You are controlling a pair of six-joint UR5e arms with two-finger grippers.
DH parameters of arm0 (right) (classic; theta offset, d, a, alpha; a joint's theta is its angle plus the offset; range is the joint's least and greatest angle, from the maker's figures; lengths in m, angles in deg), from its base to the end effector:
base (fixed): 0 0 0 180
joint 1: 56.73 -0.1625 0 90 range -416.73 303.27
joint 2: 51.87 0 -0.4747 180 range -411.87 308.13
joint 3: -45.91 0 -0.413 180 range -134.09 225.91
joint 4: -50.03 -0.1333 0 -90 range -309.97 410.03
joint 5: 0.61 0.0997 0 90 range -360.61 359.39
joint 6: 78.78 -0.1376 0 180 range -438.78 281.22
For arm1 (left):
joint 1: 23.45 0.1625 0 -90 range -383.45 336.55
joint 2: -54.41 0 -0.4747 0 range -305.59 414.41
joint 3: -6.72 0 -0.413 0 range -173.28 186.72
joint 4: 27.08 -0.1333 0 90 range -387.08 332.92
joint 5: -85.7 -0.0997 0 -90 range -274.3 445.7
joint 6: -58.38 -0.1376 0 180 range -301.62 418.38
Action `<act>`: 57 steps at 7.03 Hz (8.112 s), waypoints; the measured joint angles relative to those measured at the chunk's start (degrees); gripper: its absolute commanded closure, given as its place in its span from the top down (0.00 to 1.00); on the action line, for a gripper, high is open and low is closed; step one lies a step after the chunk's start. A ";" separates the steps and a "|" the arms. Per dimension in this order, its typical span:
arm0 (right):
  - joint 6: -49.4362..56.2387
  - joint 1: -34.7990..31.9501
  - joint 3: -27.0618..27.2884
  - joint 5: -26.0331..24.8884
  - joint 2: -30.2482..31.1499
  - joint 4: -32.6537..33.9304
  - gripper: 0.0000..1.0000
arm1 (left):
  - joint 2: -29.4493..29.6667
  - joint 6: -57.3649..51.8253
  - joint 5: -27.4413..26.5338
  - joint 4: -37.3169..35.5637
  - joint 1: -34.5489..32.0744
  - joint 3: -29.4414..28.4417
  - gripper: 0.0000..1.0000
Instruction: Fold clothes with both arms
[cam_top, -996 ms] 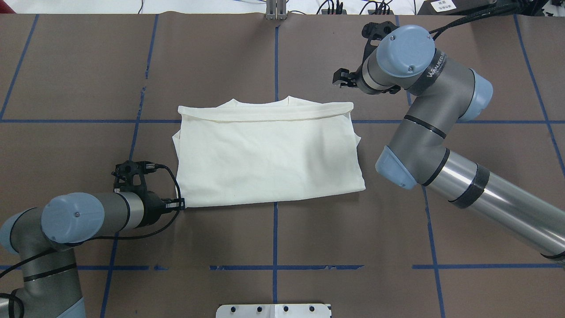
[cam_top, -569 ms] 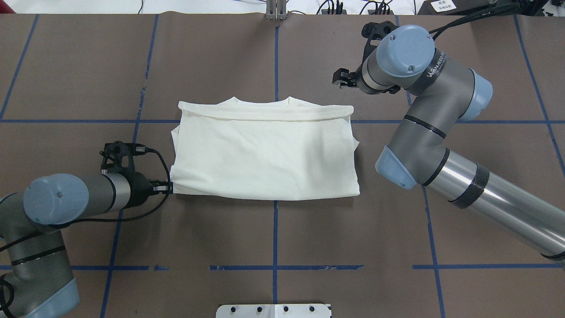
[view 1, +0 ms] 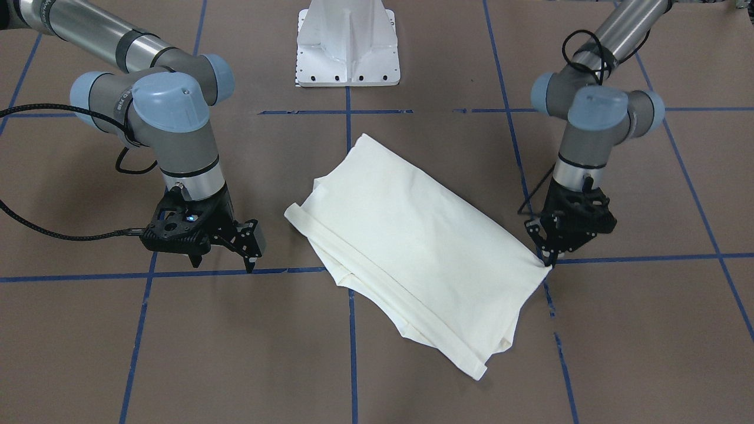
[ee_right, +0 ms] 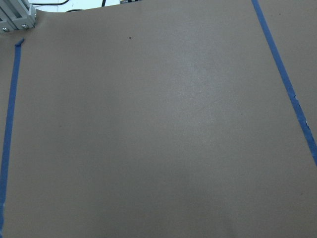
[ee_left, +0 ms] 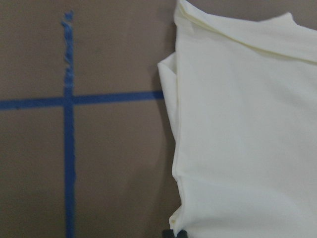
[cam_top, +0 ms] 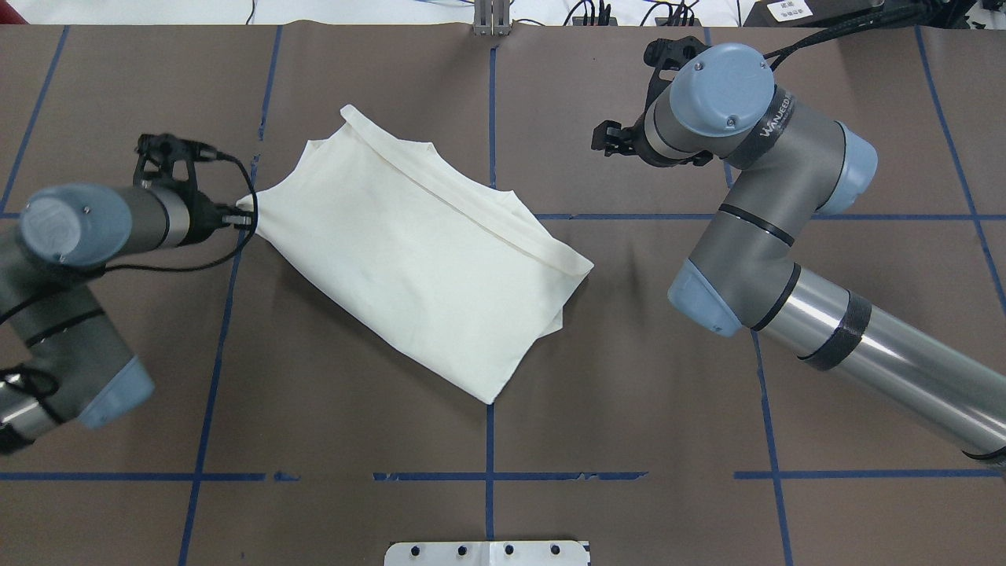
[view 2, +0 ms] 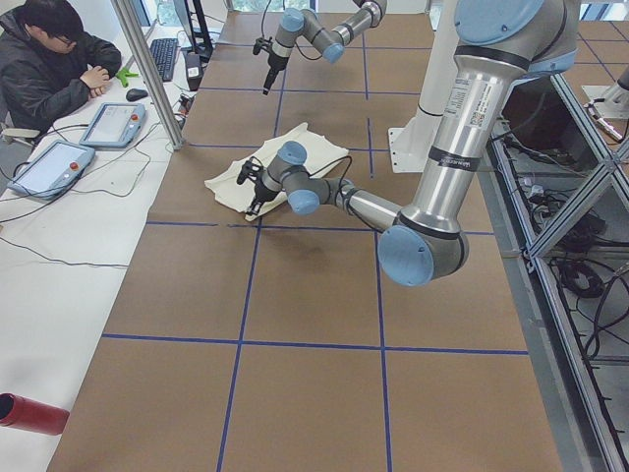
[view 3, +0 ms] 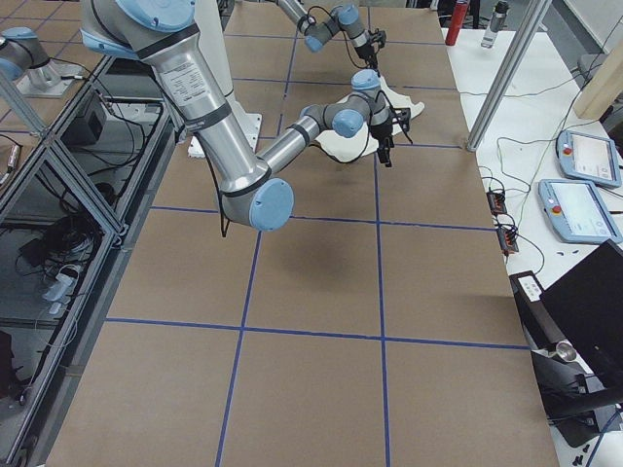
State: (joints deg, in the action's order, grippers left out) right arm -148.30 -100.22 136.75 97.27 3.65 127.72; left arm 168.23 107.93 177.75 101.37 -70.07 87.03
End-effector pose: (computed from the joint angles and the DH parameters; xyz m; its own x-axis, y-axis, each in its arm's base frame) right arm -0.4825 -0.6154 0.3332 0.6708 0.1587 0.7244 -0.3987 0.9008 0.1719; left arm 0.4301 -0.6420 0.5003 0.7762 0.1226 -0.6185 0.2671 0.8246 0.4987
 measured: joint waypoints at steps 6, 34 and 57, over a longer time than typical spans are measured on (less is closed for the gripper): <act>-3.20 1.67 2.68 0.03 -0.17 0.11 0.98 | 15.33 -9.95 3.17 9.25 -7.90 -22.91 1.00; -16.93 15.88 -34.15 -14.18 -27.31 -3.66 0.00 | 3.69 -6.22 11.04 10.76 -7.09 -5.51 1.00; 13.45 36.65 19.14 -30.93 12.24 9.70 0.36 | 0.88 -6.14 15.52 10.58 -7.00 -2.38 1.00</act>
State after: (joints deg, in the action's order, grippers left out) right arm -134.86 -63.57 155.89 66.34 15.89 137.42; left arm 169.11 101.80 193.27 111.95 -77.07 84.65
